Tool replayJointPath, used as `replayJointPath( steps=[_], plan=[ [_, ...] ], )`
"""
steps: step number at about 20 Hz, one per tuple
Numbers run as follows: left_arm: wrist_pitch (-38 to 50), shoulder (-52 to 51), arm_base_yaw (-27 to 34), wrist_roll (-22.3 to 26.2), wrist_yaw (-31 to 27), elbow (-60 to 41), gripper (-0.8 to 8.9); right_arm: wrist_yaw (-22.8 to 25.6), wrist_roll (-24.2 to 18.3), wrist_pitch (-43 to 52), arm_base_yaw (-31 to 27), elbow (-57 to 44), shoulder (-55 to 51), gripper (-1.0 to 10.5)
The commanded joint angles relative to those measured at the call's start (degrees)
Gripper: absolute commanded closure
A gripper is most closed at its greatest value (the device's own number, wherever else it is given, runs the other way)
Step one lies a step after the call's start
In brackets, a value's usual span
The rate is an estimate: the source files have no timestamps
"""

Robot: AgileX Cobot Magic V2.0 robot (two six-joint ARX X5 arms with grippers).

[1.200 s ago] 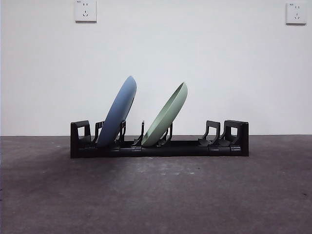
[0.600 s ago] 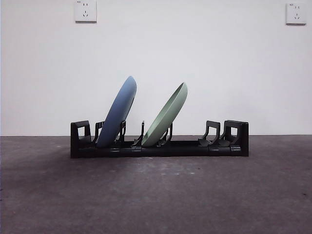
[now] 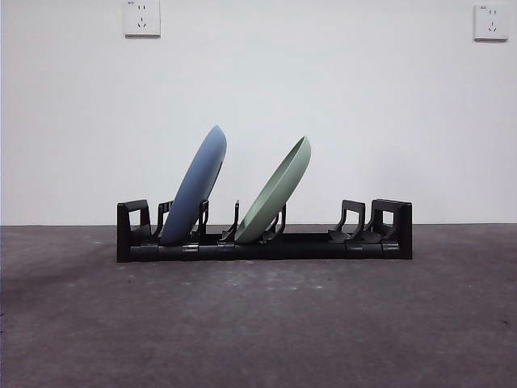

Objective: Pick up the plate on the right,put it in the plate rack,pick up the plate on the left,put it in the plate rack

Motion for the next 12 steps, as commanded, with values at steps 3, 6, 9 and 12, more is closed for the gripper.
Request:
replayJointPath(
  steps=[3, 6, 9, 12],
  plan=[
    [0.8, -7.9, 2.3, -1.6, -0.2, -10.9, 8.17, 0.2, -0.2, 0.4, 0.1, -0.4, -0.1, 9.5],
    [-0.4, -11.8, 3.3, -2.9, -0.6, -16.0, 8.17, 0.2, -0.2, 0.4, 0.1, -0.4, -0.1, 9.5],
    [-2.6, -14.6, 4.0, -5.7, -2.6, -19.9, 8.17, 0.2, -0.2, 0.4, 0.1, -0.4, -0.1, 9.5],
    [-7.9, -15.7, 4.6, -8.0, -4.9, -21.1, 8.17, 0.2, -0.2, 0.4, 0.1, -0.4, -0.1, 9.5]
  ],
)
